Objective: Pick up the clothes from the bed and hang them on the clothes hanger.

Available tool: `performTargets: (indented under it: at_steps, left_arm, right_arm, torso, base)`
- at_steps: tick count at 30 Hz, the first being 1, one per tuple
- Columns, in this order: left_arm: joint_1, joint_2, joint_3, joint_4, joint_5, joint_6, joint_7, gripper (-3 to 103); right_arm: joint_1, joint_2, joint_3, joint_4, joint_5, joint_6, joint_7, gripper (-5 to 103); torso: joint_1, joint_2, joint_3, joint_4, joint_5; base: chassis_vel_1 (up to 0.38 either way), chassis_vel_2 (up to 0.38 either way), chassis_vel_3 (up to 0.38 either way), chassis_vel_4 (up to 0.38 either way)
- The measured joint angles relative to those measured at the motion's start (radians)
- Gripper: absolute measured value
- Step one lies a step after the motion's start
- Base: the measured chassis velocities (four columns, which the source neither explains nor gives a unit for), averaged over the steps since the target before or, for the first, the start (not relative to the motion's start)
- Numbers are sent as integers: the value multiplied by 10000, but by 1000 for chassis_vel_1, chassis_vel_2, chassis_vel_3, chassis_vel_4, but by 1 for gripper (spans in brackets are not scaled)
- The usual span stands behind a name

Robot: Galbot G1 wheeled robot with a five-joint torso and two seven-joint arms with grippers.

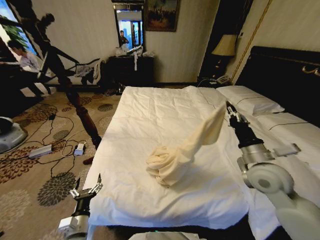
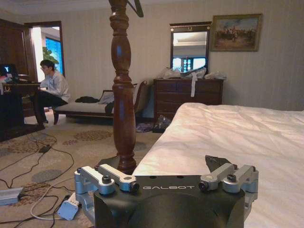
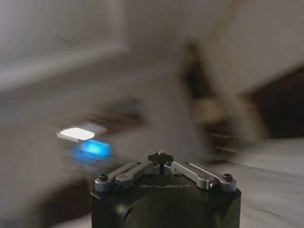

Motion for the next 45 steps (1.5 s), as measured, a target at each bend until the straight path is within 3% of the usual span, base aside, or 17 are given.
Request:
performTargets:
  at_steps: [4,7,9,11,15,16,17,19,21,23,26,27,30,32,34,41,45]
  left_arm:
    - [-15,22,-13,33,-27,3,0,100]
    - [-23,27,-21,68,-32,4,0,100]
    - [-49,11,8,117,-9,6,0,100]
    - [-54,1,21,120,2,7,0,100]
    - [-42,-45,71,110,55,10,3,100]
    - [-42,-45,71,110,55,10,3,100]
    - [-27,-43,70,104,58,9,4,100]
    - [15,-16,35,78,56,6,4,100]
    - [22,-4,25,64,51,4,4,100]
    - [43,18,7,36,35,0,4,100]
    - [49,21,6,26,32,-1,3,100]
    - [50,21,11,24,33,-1,2,100]
    - [37,15,54,3,33,-1,2,100]
    - [33,15,54,-3,34,-1,-2,100]
    - [27,25,48,-16,-5,-1,-5,100]
    - [-10,130,-84,17,-253,-17,-37,100]
    - [-49,147,-87,86,-307,-21,-43,100]
  right_arm:
    - [26,137,-32,-723,-298,-454,844,0]
    - [-71,246,-73,-799,-407,-529,870,-1]
    - [-185,511,-186,-545,-513,-515,542,15]
    - [-202,575,-209,-459,-540,-485,430,15]
    - [-266,947,-243,-441,-1172,-353,188,37]
    - [-266,947,-243,-441,-1172,-353,188,37]
    - [-270,1004,-242,-564,-1377,-396,373,37]
    - [-238,1166,-195,-1044,-1726,-806,1635,47]
    - [-209,1213,-176,-1163,-1718,-930,2096,52]
    - [-251,1302,-47,-1409,-1749,-1376,3172,63]
    - [-569,1281,73,-1391,-1883,-2088,3765,69]
    - [-684,1257,91,-1304,-1808,-2320,3935,74]
    - [-1572,1058,93,-20,227,-4159,5136,90]
    - [-1739,1046,83,272,697,-4439,5338,90]
    - [-2386,1032,-31,1224,1943,-5134,5920,99]
    - [-3949,983,-625,2428,2411,-6235,6314,100]
    - [-4133,962,-758,2734,2578,-6281,6188,100]
  torso:
    - [0,0,0,-4,2]
    - [0,1,0,-4,0]
    - [-1,1,-1,-3,-3]
    - [-1,1,0,-2,-3]
    - [-2,1,-1,-1,-5]
    - [-2,1,-1,-1,-5]
    - [-2,1,-1,-1,-5]
    - [-1,1,0,-3,-3]
    - [-1,0,0,-4,0]
    - [-1,1,0,1,-1]
    - [-1,1,0,-2,-2]
    - [-1,1,-1,-5,0]
    - [-1,1,-1,-3,-3]
    - [-1,2,-1,-1,-5]
    - [-2,1,-1,-1,-5]
    - [-3,1,-2,-4,-4]
    - [-1,1,-1,-3,-4]
  base:
    - [0,0,0,0]
    - [0,0,0,0]
    - [0,0,0,0]
    - [0,0,0,0]
    - [0,0,0,0]
    - [0,0,0,0]
    - [0,0,0,0]
    - [0,0,0,0]
    - [0,0,0,0]
    - [0,0,0,0]
    - [0,0,0,0]
    - [0,0,0,0]
    - [0,0,0,0]
    - [0,0,0,0]
    - [0,0,0,0]
    - [0,0,0,0]
    - [0,0,0,0]
